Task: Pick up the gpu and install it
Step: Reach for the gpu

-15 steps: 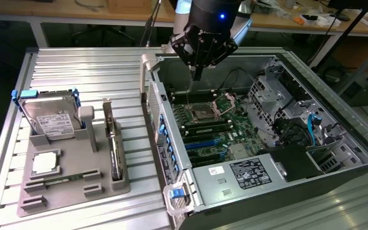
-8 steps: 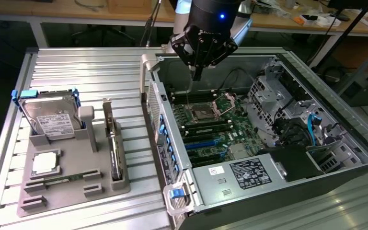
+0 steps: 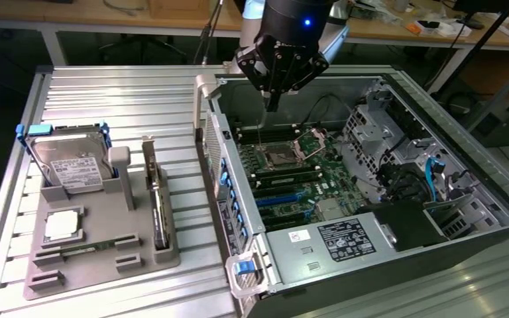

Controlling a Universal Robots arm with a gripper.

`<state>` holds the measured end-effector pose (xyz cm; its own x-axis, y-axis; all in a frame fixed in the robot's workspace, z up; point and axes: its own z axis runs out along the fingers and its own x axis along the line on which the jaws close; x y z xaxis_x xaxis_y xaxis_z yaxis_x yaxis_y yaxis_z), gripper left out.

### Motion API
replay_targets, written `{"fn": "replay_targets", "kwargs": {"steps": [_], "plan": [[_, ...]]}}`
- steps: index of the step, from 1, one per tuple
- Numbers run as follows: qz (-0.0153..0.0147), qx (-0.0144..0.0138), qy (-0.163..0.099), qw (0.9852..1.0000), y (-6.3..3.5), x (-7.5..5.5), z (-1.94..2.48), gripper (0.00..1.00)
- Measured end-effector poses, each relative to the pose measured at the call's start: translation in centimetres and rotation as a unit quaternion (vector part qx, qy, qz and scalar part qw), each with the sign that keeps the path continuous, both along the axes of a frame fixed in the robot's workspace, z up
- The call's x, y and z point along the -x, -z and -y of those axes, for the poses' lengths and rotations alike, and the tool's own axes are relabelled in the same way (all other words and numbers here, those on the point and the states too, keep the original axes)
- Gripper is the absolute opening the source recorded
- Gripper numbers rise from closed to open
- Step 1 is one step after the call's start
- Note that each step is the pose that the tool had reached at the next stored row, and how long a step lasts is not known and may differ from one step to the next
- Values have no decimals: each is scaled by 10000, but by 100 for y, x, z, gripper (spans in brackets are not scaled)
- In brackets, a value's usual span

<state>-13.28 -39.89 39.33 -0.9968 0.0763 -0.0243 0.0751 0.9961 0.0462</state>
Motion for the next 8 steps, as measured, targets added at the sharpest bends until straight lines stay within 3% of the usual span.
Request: {"fn": "replay_targets", "kwargs": {"steps": [8], "plan": [[0,0,0,10000,-1,23,0,11]]}}
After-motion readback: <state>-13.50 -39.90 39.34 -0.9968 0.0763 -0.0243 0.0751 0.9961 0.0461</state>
